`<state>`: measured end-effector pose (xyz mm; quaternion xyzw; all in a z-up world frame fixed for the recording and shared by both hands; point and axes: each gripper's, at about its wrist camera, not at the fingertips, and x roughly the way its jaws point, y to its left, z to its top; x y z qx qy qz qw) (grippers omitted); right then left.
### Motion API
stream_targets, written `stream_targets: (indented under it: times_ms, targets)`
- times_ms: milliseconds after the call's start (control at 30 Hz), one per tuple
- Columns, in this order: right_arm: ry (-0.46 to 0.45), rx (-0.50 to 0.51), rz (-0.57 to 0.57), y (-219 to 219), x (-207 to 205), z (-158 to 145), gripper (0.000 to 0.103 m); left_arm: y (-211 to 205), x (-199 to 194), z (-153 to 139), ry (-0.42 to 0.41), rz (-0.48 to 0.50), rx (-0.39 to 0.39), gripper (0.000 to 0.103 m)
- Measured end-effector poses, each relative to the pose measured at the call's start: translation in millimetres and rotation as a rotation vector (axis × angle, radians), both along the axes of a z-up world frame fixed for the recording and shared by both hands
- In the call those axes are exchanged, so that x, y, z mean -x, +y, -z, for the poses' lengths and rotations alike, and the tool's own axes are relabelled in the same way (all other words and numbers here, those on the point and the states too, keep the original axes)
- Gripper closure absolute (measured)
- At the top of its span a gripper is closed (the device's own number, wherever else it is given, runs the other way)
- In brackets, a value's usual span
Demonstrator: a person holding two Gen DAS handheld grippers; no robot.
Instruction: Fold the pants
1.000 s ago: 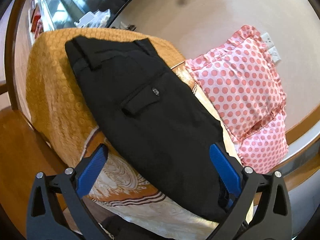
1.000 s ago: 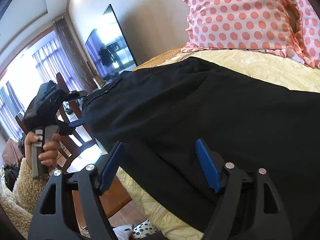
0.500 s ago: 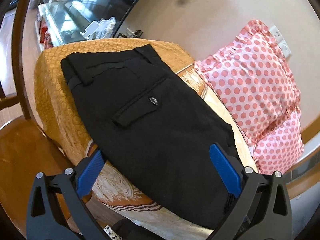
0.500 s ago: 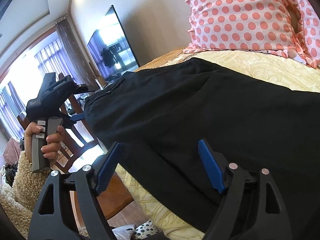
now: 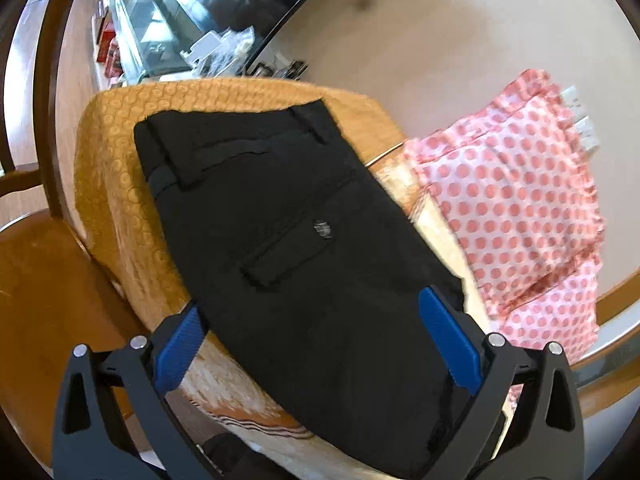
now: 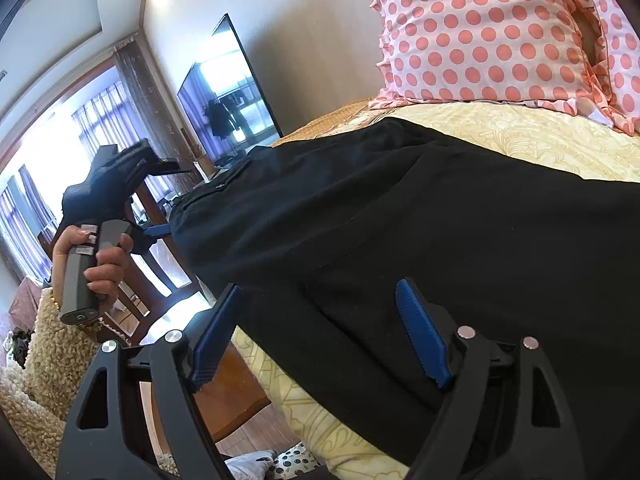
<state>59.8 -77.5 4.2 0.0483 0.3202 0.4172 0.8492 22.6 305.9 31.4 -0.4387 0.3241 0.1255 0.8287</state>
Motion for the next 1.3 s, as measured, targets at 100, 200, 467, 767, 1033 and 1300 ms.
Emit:
stream_targets:
  times_ms: [100, 200, 467, 767, 1033, 1300]
  targets:
    - [-0.001, -0.003, -0.001, -1, 1, 0, 0.022, 1, 0, -1, -0.007, -0.022, 0.015, 0.002]
    - [-0.003, -0.003, -0.004, -1, 0, 0, 0.022, 5, -2, 0, -0.015, -0.034, 0.041, 0.002]
    - [-0.006, -0.017, -0.002, -3, 2, 1, 0.022, 11, 5, 2, -0.013, -0.071, 0.081, 0.019]
    - [-0.011, -0.016, -0.003, -3, 2, 1, 0.021, 3, 4, 3, 0.011, -0.055, 0.119, 0.013]
    - [-0.020, -0.015, -0.001, -3, 4, 1, 0.021, 20, -3, 7, 0.003, -0.088, 0.104, 0.049]
    - [-0.002, -0.067, -0.001, -16, 8, -3, 0.021, 1, -4, -12, -0.004, -0.061, -0.129, 0.091]
